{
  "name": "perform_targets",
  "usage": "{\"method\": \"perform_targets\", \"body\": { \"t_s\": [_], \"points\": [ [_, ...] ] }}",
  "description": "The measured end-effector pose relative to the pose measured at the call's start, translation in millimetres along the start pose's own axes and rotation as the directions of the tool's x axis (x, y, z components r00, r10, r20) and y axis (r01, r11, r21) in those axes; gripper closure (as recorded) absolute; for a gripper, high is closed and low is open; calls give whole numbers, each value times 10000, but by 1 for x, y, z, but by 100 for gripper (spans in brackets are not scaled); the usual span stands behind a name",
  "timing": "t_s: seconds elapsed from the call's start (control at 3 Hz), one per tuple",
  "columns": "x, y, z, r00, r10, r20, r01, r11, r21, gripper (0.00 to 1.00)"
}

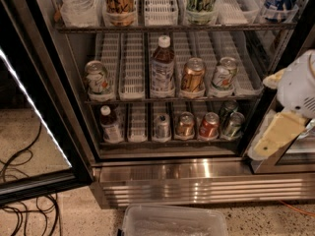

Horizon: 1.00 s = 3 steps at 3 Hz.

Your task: Pick coke can from bottom shelf of fridge

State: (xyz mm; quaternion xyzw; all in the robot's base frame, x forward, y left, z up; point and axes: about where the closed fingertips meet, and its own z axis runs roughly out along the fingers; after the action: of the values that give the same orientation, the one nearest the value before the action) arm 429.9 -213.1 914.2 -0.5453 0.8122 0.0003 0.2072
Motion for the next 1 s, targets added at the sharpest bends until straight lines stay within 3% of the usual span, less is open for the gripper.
{"method": "perform_targets", "body": {
  "t_s": [0.33, 0.67, 1.0],
  "points": [
    [-3, 12, 51, 9951, 562, 810, -560, 9984, -41, 0],
    [-3, 12, 51, 9950, 562, 820, -560, 9984, -39, 0],
    [-1, 18, 68, 9804, 1372, 1414, -1382, 9904, -31, 0]
  ]
}}
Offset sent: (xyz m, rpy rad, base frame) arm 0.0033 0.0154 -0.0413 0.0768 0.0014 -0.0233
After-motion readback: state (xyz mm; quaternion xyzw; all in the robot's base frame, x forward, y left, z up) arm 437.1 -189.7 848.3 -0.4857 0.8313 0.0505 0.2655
